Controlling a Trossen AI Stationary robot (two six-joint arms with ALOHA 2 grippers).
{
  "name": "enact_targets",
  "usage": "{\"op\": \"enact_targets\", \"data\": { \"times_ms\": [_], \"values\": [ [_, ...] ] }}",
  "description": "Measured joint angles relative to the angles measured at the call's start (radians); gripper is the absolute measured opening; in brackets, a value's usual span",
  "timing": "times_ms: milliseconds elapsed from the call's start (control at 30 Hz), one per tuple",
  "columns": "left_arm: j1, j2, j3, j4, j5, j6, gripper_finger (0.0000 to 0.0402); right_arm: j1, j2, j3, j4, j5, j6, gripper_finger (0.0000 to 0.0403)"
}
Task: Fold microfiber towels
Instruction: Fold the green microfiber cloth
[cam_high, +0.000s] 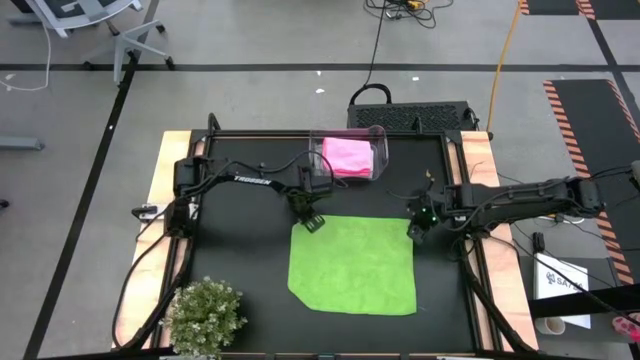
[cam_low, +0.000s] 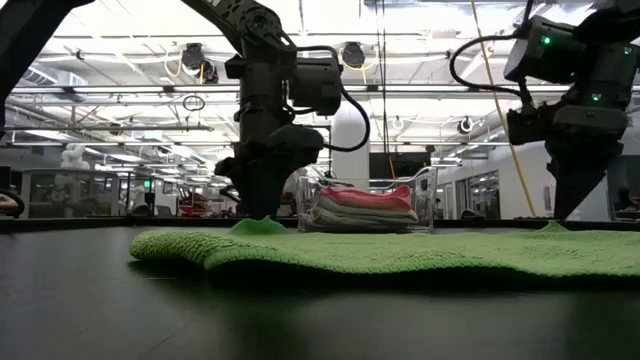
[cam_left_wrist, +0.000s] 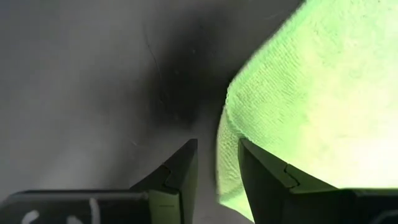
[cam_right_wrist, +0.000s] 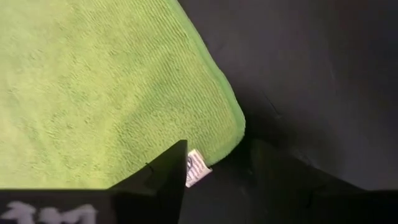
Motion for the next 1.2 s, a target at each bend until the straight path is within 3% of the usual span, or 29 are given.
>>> {"op": "enact_targets", "data": {
  "times_ms": [233, 867, 933, 1100, 1200],
  "values": [
    [0.023, -0.006, 0.0, -0.01, 0.249, -0.027, 0.0118, 0.0, 0.0, -0.036, 0.005, -0.006, 0.026, 0.0185],
    [-0.026, -0.062, 0.009, -0.115, 0.24, 0.031, 0.0118, 0.0, 0.0, -0.038, 0.03, -0.038, 0.026, 0.0184],
    [-0.04, -0.076, 0.01, -0.128, 0.201, 0.031, 0.0118, 0.0, 0.0, -0.038, 0.03, -0.037, 0.026, 0.0183],
    [-0.077, -0.103, 0.01, -0.125, -0.049, 0.038, 0.0118, 0.0, -0.002, -0.038, 0.049, -0.036, 0.027, 0.0183],
    [-0.091, -0.102, 0.009, -0.106, -0.079, 0.041, 0.0118, 0.0, -0.002, -0.038, 0.078, -0.036, 0.044, 0.0183]
  ]
}}
